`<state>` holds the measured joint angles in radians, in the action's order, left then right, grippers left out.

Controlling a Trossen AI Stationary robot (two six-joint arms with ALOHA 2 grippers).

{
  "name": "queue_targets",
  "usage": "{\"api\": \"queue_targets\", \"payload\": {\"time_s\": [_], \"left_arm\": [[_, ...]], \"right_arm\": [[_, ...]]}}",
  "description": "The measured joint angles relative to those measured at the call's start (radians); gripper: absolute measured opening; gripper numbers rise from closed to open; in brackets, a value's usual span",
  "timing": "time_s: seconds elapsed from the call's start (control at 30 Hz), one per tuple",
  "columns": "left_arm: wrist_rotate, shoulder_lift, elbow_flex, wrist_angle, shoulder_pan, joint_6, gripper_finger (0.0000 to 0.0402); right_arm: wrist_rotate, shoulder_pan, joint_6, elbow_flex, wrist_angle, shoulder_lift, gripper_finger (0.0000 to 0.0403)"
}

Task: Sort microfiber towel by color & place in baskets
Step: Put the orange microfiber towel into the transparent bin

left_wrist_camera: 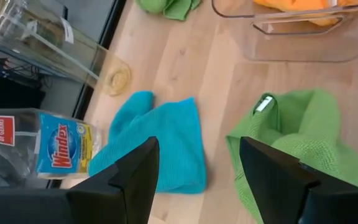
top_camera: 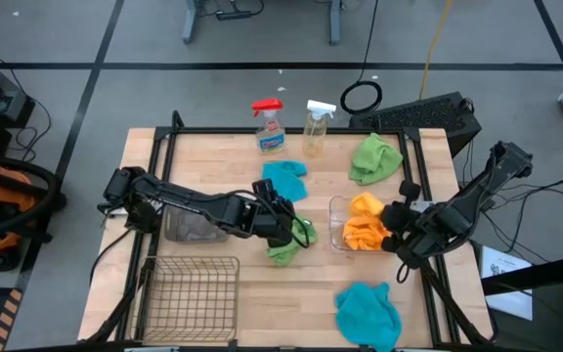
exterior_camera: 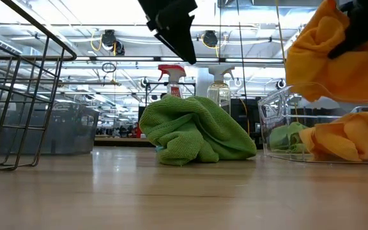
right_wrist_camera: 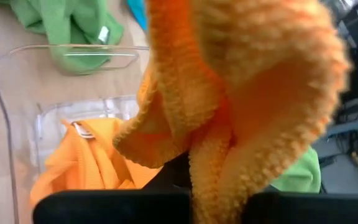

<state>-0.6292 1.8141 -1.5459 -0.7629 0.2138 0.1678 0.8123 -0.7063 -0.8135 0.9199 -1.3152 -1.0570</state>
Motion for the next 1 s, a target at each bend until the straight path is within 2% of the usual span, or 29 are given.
{"api": "queue_targets", "payload": {"time_s": [0.37, 0.77, 1.0], "left_arm": [[0.002, 0.0, 0.007, 0.05, 0.009, 0.01, 0.0228], [0.034, 0.019, 0.05, 0.141, 0.026, 0.009, 0.0228], [0.076, 0.024, 0.08, 0.164, 0.03, 0.01, 0.0228]], "right_arm": [[-0.014, 0.0, 0.093, 0.0, 0.015, -0.15, 0.0004], [-0.102, 0.021, 0.035, -0.016, 0.012, -0.344, 0.0004], [-0.179, 0.046, 0.047, -0.035, 0.114, -0.411, 0.0004]]}}
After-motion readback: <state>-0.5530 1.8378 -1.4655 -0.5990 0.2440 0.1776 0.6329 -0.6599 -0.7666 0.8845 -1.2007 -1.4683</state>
